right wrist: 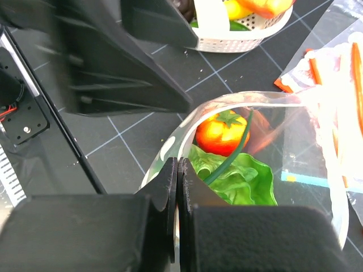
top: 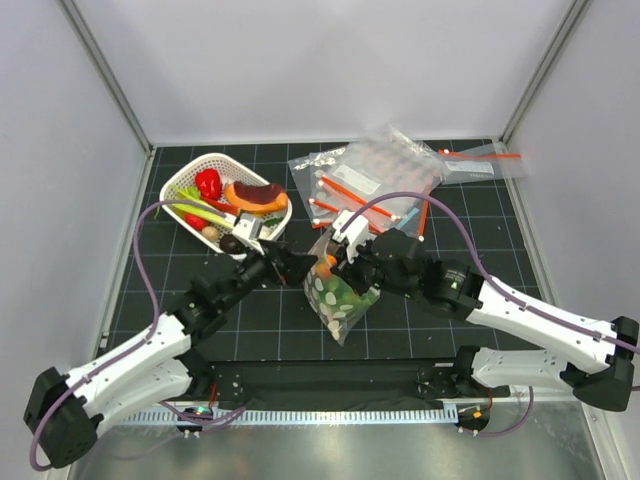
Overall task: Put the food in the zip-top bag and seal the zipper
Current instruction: Adjust the zipper food storage bag at the center of the board.
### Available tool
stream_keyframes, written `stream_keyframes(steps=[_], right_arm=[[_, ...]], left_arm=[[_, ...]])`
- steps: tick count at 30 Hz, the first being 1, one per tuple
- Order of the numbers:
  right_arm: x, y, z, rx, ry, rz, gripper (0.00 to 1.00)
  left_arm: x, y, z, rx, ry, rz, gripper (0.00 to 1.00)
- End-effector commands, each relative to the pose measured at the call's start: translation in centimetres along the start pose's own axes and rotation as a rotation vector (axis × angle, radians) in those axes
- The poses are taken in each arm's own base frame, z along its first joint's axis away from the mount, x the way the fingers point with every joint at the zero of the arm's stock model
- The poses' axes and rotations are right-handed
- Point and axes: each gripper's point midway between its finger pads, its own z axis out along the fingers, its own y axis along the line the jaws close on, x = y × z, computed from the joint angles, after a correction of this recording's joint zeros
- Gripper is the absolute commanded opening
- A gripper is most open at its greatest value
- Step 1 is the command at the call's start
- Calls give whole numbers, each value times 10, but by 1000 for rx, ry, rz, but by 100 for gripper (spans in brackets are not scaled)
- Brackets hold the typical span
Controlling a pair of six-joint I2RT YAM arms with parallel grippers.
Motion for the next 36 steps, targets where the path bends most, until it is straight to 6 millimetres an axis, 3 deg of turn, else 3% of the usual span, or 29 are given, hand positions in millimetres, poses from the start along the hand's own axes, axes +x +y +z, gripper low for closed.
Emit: stream_keyframes(steps=[1, 4, 8, 9, 10, 15, 18, 22, 27, 30, 32, 33, 36], right_arm=[[-11, 8, 2, -39, -21, -5, 1], [-11, 20, 1, -110, -19, -17, 1], [-5, 38, 4, -214, 16, -19, 1], [-2, 44, 6, -246, 32, -21, 1], [0, 45, 7, -254, 39, -41, 2], [2, 57, 8, -324, 53, -54, 2], [3, 63, 7, -348, 56, -66, 4], [3, 68, 4, -372, 51, -72, 4], [5, 70, 6, -376, 60, -79, 4], [5, 70, 6, -378, 61, -78, 4], [4, 69, 6, -370, 57, -78, 4], [4, 68, 6, -364, 57, -78, 4], [2, 64, 7, -339, 47, -76, 4]], left_arm=[[-35, -21, -17, 92, -136, -15, 100], [-50, -17, -28, 54, -203, -20, 100], [-59, -31, -30, 96, -178, -51, 100], [-49, -28, -24, 71, -122, -65, 100], [-59, -33, -22, 75, -126, -74, 100], [-43, -46, -10, 126, -15, -111, 98], [-37, -52, -8, 160, 18, -110, 79], [-36, -53, -8, 169, 18, -109, 70], [-33, -57, -6, 197, 37, -101, 65], [-26, -61, -2, 222, 72, -91, 53], [-19, -64, 1, 237, 107, -80, 41], [-22, -67, 2, 244, 110, -73, 29], [-13, -65, 6, 228, 147, -51, 7]])
